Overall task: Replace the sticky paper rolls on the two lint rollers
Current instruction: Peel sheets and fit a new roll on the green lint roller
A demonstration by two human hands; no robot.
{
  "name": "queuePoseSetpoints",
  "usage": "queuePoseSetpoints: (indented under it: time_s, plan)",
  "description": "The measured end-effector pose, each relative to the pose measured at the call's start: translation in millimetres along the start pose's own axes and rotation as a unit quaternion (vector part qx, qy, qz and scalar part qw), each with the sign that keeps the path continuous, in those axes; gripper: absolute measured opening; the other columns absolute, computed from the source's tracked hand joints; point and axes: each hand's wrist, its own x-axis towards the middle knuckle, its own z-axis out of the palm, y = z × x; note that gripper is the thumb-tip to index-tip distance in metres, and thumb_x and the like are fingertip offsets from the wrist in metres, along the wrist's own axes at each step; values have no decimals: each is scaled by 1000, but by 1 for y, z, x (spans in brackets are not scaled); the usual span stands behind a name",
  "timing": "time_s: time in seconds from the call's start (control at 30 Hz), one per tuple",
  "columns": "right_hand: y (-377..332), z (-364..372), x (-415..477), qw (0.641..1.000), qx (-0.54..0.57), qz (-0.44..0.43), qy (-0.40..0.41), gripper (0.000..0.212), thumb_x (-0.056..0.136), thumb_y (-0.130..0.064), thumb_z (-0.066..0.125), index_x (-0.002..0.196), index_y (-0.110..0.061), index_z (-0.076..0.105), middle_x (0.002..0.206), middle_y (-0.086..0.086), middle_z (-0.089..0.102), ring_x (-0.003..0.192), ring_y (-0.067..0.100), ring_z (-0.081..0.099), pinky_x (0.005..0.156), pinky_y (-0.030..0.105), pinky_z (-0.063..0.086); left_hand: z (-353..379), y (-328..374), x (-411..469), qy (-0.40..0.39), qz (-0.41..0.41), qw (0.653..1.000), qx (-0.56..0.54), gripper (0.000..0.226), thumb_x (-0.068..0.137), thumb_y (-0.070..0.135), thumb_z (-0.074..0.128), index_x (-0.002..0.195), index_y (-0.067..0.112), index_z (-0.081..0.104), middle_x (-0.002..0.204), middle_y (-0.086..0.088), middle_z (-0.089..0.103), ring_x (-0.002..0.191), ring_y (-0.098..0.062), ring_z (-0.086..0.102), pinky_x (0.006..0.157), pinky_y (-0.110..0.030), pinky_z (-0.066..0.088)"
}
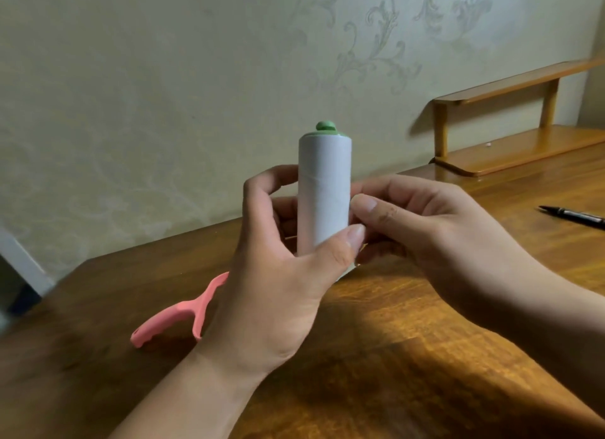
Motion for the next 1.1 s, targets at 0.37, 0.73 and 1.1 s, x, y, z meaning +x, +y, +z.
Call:
queuePoseSetpoints:
  time_s: [0.37,0.73,1.1]
  plan:
    - [1,1,1,998,57,21,7,32,102,-41,70,123,-18,80,114,13,83,104,32,81,90,52,65,7,9,-12,-9,38,986,163,55,99,62,66,145,34,56,134,4,61,124,-15,67,92,-24,62]
    - [-1,6,-3,997,-22,-43,63,16,96,-33,73,102,-20,79,96,8,84,92,29,82,89,64,64,15,12,-16,69,70,978,184,52,97,37,80,135,21,49,123,11,61,113,-8,67,80,-15,60]
    - [-10,7,-10,976,-171,-80,105,22,100,-47,68,95,-28,77,87,-11,83,82,5,81,72,43,69,11,9,-16,77,109,948,289,71,87,33,80,153,24,55,136,8,50,126,-12,61,99,-21,57]
